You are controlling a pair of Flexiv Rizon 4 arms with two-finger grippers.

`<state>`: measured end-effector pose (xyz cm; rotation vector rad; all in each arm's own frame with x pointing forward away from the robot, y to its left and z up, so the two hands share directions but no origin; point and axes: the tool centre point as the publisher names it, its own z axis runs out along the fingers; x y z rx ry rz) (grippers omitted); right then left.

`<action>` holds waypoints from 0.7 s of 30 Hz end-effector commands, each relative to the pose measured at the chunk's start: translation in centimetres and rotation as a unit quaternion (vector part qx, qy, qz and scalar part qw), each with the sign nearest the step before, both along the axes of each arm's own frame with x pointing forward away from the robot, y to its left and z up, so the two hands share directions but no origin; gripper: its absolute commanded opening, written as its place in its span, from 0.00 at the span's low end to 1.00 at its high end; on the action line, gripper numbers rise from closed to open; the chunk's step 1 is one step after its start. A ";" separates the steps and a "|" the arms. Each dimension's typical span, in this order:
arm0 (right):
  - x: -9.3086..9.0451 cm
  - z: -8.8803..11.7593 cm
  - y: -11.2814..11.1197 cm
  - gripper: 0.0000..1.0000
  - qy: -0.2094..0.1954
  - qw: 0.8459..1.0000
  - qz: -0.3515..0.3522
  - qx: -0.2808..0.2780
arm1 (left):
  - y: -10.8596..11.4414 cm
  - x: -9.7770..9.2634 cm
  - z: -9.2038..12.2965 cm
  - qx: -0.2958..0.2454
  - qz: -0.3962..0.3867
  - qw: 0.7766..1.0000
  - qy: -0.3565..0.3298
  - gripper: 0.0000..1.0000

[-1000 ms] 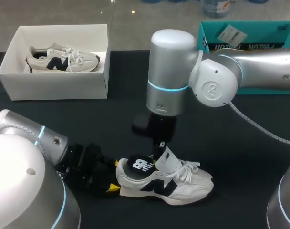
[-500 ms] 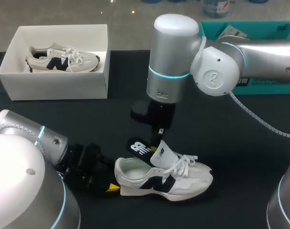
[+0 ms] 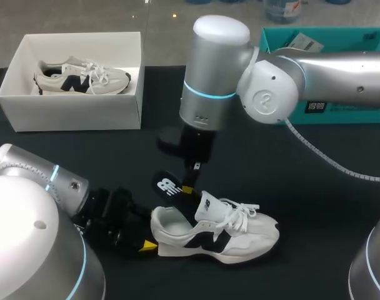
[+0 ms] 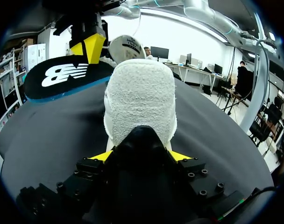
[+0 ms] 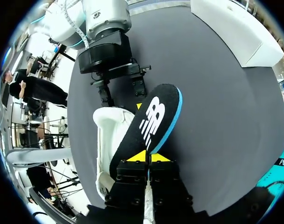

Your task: Take the shoe out of the shoebox, open the shoe tongue, remove and reinsert the insole, then place the shoe into the shoebox

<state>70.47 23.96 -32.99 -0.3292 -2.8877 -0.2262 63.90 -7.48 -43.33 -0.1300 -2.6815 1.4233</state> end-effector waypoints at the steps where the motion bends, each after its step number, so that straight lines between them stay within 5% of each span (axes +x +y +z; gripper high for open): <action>1: 0.5 0.4 1.0 0.00 -0.006 1.000 -0.004 -0.004 | -0.3 -0.2 -0.3 0.002 0.000 1.000 0.000 0.00; 21: 1.4 2.1 1.2 0.00 -0.006 1.000 -0.001 -0.014 | -0.3 -0.2 -0.3 0.002 0.000 1.000 0.000 0.00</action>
